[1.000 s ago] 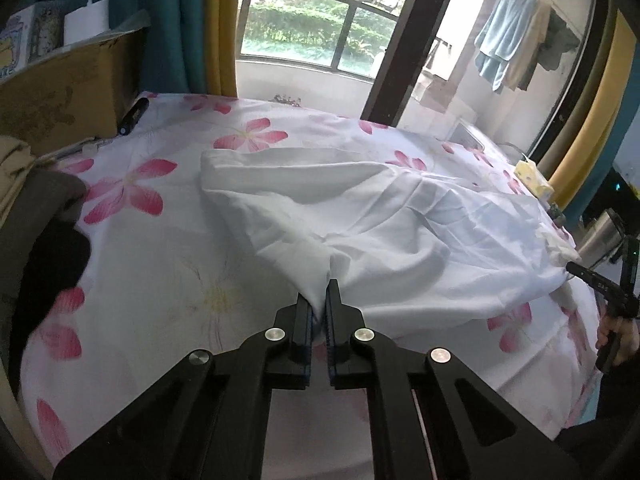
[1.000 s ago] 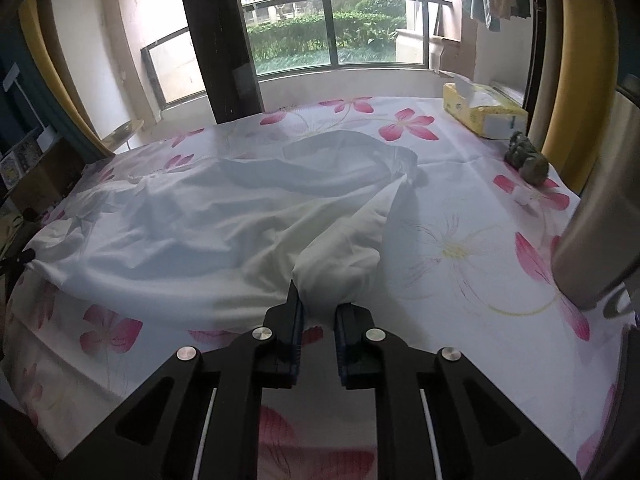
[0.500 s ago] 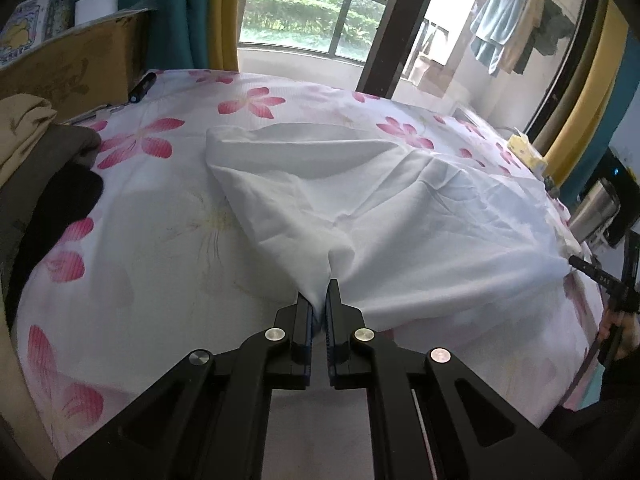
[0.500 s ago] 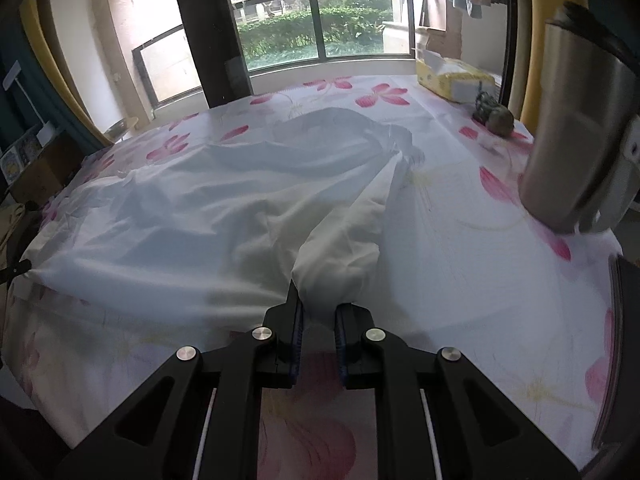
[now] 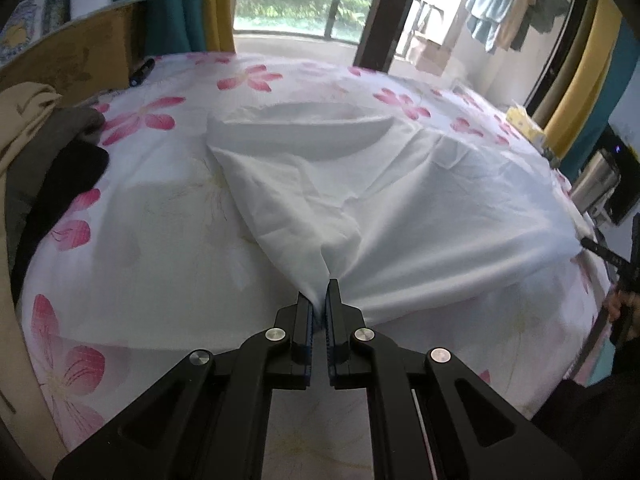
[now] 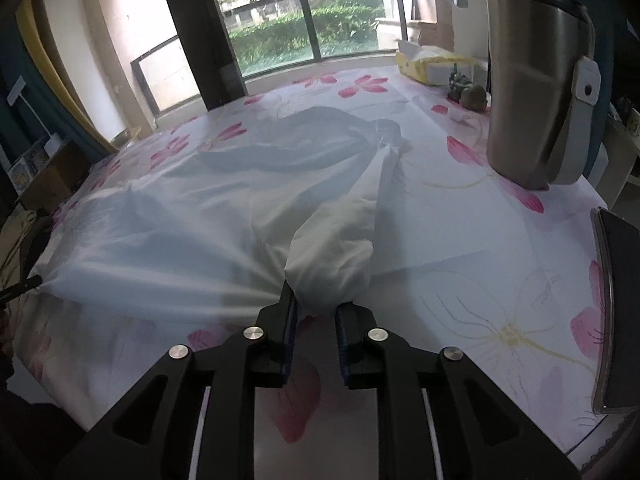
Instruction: Fold large clothes
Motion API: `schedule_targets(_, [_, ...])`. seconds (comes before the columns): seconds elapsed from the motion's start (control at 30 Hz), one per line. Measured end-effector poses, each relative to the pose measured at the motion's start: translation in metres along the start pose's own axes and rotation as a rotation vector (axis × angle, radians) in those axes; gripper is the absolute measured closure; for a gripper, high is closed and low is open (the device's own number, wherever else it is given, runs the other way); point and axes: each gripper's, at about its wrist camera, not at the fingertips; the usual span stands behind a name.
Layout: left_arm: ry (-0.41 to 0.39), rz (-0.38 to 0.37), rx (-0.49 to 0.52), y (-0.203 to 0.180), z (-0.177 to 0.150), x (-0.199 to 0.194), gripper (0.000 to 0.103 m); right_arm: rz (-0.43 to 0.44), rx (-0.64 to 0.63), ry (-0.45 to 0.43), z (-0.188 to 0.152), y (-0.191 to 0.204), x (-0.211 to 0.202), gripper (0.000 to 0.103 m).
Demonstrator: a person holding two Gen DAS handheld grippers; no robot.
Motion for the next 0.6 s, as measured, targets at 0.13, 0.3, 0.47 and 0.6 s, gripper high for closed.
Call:
schedule_targets(0.13, [0.017, 0.002, -0.017, 0.002, 0.003, 0.0, 0.087, -0.029, 0.011, 0.021, -0.003, -0.01, -0.001, 0.062])
schedule_targets(0.3, [-0.01, 0.051, -0.037, 0.011, 0.009, -0.008, 0.069, -0.078, 0.02, 0.026, 0.0, -0.017, -0.007, 0.051])
schedule_targets(0.47, [-0.016, 0.165, -0.01, 0.022, 0.022, -0.01, 0.055, -0.14, 0.047, 0.045, 0.015, -0.027, -0.009, 0.042])
schedule_targets(0.6, [-0.051, 0.19, -0.03, 0.034, 0.04, -0.015, 0.055, -0.24, 0.036, 0.048, 0.026, -0.031, -0.009, 0.042])
Point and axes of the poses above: each gripper's, at about its wrist camera, not at the fingertips, and x roughly the way its jaws point, y to its left, z to its top, and after that the axes turned 8 degrees about -z, right-handed
